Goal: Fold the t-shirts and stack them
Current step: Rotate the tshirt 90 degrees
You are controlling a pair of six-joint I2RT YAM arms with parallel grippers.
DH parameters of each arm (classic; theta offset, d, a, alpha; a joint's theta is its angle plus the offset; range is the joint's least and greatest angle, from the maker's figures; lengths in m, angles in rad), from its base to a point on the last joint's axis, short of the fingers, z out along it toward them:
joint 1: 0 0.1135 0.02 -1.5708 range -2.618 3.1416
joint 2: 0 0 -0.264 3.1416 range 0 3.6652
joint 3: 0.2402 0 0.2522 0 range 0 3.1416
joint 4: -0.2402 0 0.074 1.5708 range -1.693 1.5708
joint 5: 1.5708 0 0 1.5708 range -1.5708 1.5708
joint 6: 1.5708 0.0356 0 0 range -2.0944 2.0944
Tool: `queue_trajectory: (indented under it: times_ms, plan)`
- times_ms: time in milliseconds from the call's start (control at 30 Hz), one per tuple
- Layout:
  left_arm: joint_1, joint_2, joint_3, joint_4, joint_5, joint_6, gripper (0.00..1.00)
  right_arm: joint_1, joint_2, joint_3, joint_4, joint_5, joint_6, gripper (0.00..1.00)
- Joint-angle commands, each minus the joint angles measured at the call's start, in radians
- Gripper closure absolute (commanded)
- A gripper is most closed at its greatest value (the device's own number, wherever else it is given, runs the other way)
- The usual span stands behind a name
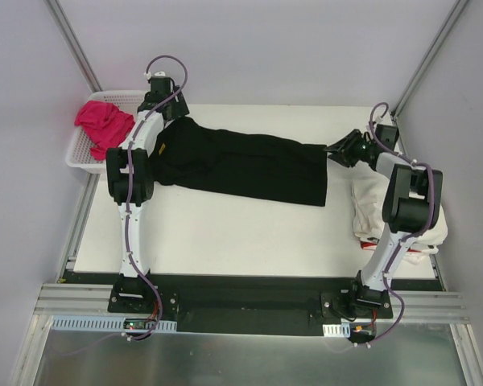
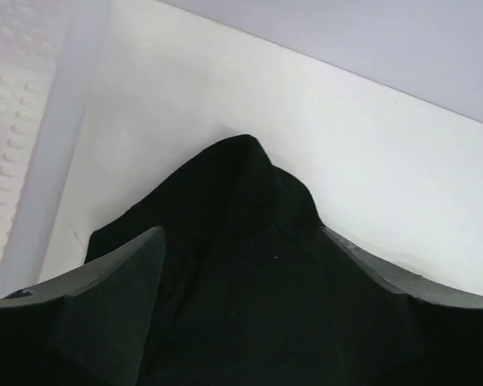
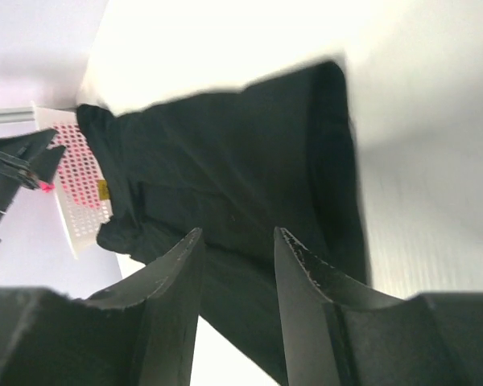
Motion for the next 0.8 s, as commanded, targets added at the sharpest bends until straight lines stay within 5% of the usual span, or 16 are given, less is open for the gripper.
queue_trajectory:
  times_ms: [0,200,400,767]
  plan:
    - [0.008,-0.073,0.024,0.036,0.064,0.051,0.25,0.011,-0.219,-0.17,-0.071,0.03,-0.083,0.57]
    - [0.006,-0.195,-0.109,0.099,0.187,0.016,0.24,0.03,-0.484,-0.441,-0.083,0.098,-0.103,0.55]
    - [0.005,-0.299,-0.247,0.159,0.216,0.018,0.24,0.03,-0.681,-0.636,-0.215,0.17,-0.21,0.39]
    - [0.005,-0.422,-0.384,0.227,0.264,0.015,0.24,0.031,-0.529,-0.642,-0.141,0.19,-0.19,0.36]
